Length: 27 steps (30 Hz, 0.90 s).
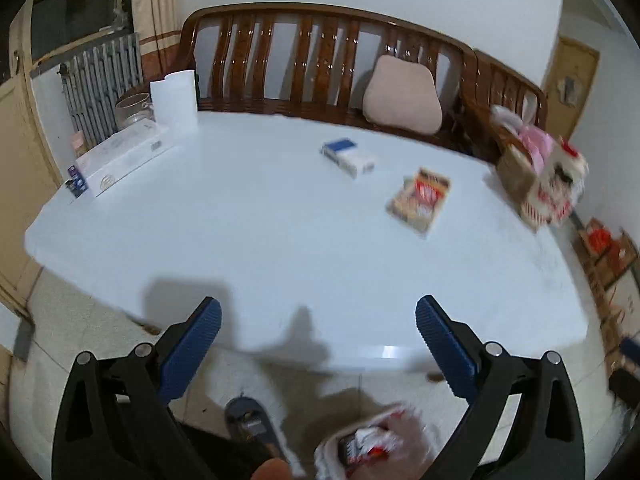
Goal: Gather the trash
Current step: 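Raise both open tools from the bag back toward the table, then grasp the blue-and-white cigarette pack with the left tool while the right tool grasps the yellow card box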
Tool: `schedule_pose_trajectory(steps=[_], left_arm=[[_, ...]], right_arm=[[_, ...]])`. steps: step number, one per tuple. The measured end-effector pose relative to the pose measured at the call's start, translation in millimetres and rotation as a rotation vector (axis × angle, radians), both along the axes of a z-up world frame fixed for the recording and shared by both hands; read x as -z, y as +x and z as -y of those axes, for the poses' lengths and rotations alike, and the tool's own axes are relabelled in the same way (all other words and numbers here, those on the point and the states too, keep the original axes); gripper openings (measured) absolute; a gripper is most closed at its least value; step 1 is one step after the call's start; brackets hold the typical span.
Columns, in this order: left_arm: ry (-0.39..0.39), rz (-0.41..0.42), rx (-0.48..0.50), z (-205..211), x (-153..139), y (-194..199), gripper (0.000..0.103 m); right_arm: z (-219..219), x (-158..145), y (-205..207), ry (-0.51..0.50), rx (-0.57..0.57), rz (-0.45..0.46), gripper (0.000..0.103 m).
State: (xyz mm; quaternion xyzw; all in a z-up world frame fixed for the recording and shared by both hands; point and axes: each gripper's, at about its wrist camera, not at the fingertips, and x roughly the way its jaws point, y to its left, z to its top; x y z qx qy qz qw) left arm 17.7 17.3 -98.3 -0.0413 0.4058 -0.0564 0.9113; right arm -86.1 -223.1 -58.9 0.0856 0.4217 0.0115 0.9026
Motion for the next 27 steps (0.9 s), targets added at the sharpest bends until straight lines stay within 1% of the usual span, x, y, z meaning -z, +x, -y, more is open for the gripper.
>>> schedule_pose_trajectory(steps=[2,5,10,13,15,18,22,27], left_arm=[[-0.002,-0.003,-0.024,0.7,-7.7,28.0,0.095],[-0.007,-0.008,-0.056,2.8,-15.3,65.2,0.095],[-0.021,-0.053,-0.077,8.1,-15.4,124.8,0.095],[-0.011,-0.080,-0.086,12.9,-5.6,163.6,0.095],[0.011,-0.105,-0.086,18.8,5.7,189.7,0.095],[0.013,-0.141,-0.070,26.9,20.9,218.2,0.095],[0.020,-0.189,-0.062,39.7,38.7,257.3,0.095],[0.027,-0.226,-0.046,54.6,54.2,299.8,0.095]], right_arm=[[-5.4,-4.8,20.4,-0.012,0.035,0.000,0.095],[-10.8,-6.8,47.2,-0.004,0.063,-0.008,0.095],[-22.7,-2.1,94.1,-0.007,0.114,-0.028,0.095],[-26.4,5.6,124.1,0.012,0.141,-0.053,0.095],[-28.1,11.4,144.5,0.012,0.152,-0.068,0.095],[-26.6,24.1,174.8,0.022,0.185,-0.098,0.095],[-23.8,48.3,212.6,0.036,0.241,-0.148,0.095],[-22.3,74.3,249.6,0.026,0.289,-0.179,0.095]])
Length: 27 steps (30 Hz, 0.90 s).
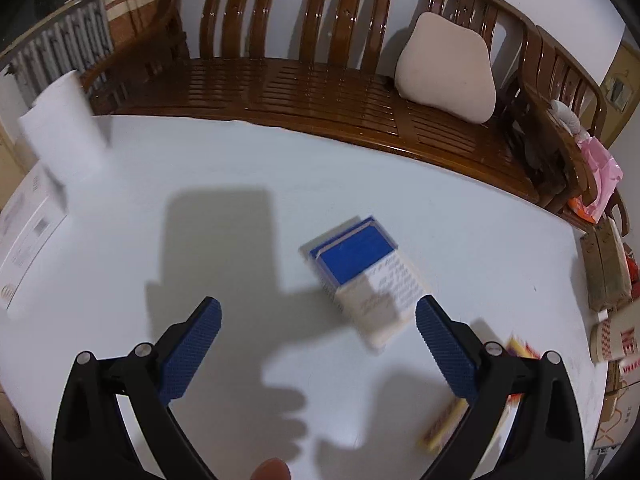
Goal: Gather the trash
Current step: 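Grasp the blue-and-white cigarette pack with the left tool while the right tool grasps the yellow card box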
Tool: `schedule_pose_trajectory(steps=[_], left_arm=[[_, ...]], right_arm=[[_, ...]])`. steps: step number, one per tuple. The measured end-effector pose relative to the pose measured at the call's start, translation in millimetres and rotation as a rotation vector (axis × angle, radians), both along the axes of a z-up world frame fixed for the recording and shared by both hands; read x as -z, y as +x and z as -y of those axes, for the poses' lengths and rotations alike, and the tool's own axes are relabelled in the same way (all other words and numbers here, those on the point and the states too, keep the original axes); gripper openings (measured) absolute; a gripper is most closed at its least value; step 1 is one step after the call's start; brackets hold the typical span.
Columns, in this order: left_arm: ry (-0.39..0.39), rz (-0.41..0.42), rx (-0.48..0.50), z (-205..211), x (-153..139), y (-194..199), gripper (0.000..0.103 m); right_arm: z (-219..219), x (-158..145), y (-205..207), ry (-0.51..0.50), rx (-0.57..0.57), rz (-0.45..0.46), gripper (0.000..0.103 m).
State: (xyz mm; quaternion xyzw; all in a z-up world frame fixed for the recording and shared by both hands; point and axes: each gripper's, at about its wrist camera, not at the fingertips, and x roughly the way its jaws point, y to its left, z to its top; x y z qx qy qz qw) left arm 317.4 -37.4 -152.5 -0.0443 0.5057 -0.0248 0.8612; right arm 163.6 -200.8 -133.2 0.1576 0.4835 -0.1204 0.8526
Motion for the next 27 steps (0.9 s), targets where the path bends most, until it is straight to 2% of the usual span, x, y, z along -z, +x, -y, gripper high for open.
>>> schedule_pose_trajectory(steps=[7,13,21,24,27], left_arm=[[-0.005,-0.062,0.043,21.5,20.1,38.7,0.095],[-0.018,-0.115,0.055,32.0,35.3,53.3,0.095],[0.025,-0.107,0.063,39.0,45.9,55.0,0.095],[0.056,-0.093,0.088,42.2,47.6,52.8,0.095],[0.068,-0.082,0.079,42.1,48.5,50.1,0.095]], right_arm=[[6.9,30.4,38.9,0.026,0.067,-0.041,0.095],[-0.2,44.1,59.1,0.016,0.096,-0.068,0.095],[1.4,61.4,68.7,0.013,0.104,-0.104,0.096],[-3.3,63.5,70.4,-0.031,0.084,-0.113,0.095],[-5.3,63.9,66.4,-0.075,0.079,-0.115,0.087]])
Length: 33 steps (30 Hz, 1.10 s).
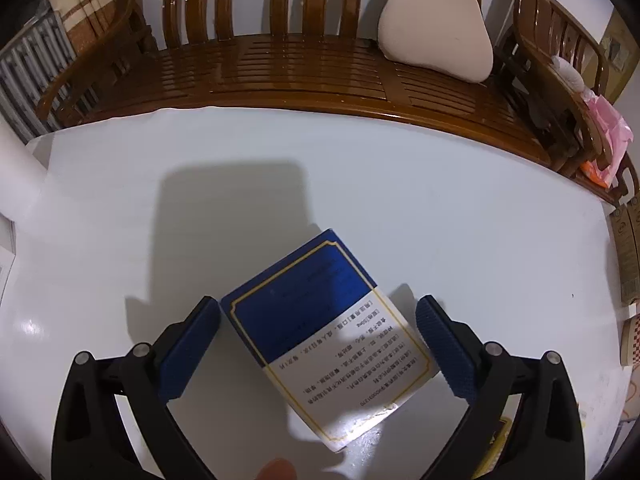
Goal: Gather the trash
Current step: 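Grasp the blue-and-white cigarette pack with the left tool while the right tool grasps the yellow card box, then lift the blue pack and yellow card box and carry both over the bag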
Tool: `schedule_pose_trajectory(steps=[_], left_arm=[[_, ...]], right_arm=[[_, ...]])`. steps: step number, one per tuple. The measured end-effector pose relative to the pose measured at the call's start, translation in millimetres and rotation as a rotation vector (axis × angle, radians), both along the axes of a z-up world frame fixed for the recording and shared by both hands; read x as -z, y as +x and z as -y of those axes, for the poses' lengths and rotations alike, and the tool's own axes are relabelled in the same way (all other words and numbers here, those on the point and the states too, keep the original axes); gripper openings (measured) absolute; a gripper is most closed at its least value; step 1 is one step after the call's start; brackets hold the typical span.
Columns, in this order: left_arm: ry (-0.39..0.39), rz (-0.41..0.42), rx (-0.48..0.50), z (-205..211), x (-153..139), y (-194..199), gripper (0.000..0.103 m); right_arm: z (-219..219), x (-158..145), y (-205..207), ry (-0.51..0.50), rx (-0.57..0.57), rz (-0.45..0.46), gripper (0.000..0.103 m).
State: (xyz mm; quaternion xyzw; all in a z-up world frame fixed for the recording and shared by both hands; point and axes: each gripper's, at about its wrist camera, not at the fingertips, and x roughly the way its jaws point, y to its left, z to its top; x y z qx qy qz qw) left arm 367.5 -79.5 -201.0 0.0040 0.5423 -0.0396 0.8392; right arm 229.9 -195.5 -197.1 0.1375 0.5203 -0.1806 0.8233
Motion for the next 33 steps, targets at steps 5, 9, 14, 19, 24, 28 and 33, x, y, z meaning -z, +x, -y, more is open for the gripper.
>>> schedule_pose_trajectory(steps=[5,9,14,19,24,28,33], left_arm=[[0.035,0.020,0.006,1.3,-0.2,-4.8,0.084],[0.023,0.032,-0.001,-3.6,-5.1,-8.0,0.064],[0.018,0.041,0.017,-7.4,-5.2,-14.5,0.061],[0.001,0.042,0.028,-11.7,-5.8,-26.1,0.060],[0.003,0.059,0.037,-13.1,-14.1,-45.0,0.060],[0.011,0.083,0.048,-13.4,-26.4,-64.2,0.060],[0.016,0.124,0.078,-11.9,-48.0,-94.5,0.060]], right_arm=[[-2.6,1.4,-7.7,-0.054,-0.035,0.004,0.075],[-2.1,-1.7,-10.4,-0.063,-0.067,0.011,0.058],[-0.9,-2.0,-9.6,-0.066,-0.098,0.013,0.058],[2.2,-3.7,-15.6,-0.060,-0.112,0.018,0.057],[4.5,-14.9,-29.5,-0.050,-0.133,0.050,0.058],[6.9,-31.3,-45.8,-0.047,-0.156,0.083,0.058],[10.9,-53.5,-69.7,-0.046,-0.185,0.124,0.058]])
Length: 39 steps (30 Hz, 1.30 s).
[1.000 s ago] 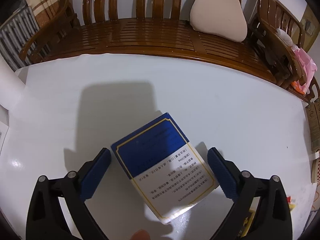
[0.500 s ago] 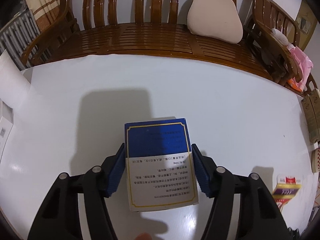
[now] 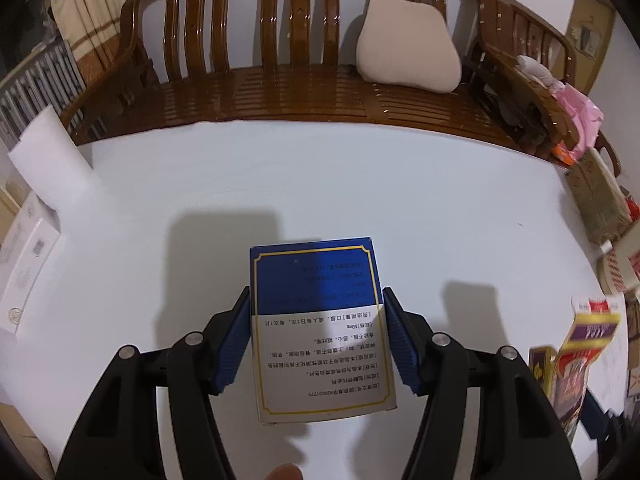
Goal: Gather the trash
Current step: 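Lift the blue pack and yellow card box and carry both over the bag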
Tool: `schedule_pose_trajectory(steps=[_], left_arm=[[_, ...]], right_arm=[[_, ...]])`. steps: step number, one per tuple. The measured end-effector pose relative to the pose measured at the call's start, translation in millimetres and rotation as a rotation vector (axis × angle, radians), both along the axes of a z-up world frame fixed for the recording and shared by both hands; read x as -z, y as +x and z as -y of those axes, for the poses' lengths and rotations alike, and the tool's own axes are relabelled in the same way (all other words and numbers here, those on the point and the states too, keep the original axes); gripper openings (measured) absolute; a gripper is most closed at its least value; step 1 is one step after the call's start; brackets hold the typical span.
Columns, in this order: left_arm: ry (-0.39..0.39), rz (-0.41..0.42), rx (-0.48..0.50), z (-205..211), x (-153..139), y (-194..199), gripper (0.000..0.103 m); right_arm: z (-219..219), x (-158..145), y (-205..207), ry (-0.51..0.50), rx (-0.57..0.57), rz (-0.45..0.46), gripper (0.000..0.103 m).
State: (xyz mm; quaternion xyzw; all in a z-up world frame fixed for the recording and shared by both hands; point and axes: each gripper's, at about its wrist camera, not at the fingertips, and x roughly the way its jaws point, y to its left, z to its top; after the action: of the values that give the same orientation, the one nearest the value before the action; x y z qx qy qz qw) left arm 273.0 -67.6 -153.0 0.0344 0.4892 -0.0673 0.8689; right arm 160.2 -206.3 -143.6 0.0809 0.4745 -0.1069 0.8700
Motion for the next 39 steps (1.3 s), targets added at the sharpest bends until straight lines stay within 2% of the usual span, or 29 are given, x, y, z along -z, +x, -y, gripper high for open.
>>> schedule_pose_trajectory(steps=[13,22,29,39], left_arm=[[-0.020,0.101,0.067,9.1,-59.9,-93.0,0.060],[-0.031,0.161,0.166,22.2,-89.2,-170.6,0.060],[-0.039,0.195,0.240,26.2,-96.1,-233.3,0.060],[-0.057,0.210,0.307,26.4,-79.0,-314.2,0.060]], right_arm=[[14.6,-62.7,-79.0,0.002,-0.059,0.114,0.057],[20.1,-93.9,-149.1,-0.020,-0.117,0.178,0.057],[23.9,-101.7,-207.5,-0.041,-0.150,0.207,0.057],[30.6,-91.8,-271.8,-0.043,-0.164,0.211,0.058]])
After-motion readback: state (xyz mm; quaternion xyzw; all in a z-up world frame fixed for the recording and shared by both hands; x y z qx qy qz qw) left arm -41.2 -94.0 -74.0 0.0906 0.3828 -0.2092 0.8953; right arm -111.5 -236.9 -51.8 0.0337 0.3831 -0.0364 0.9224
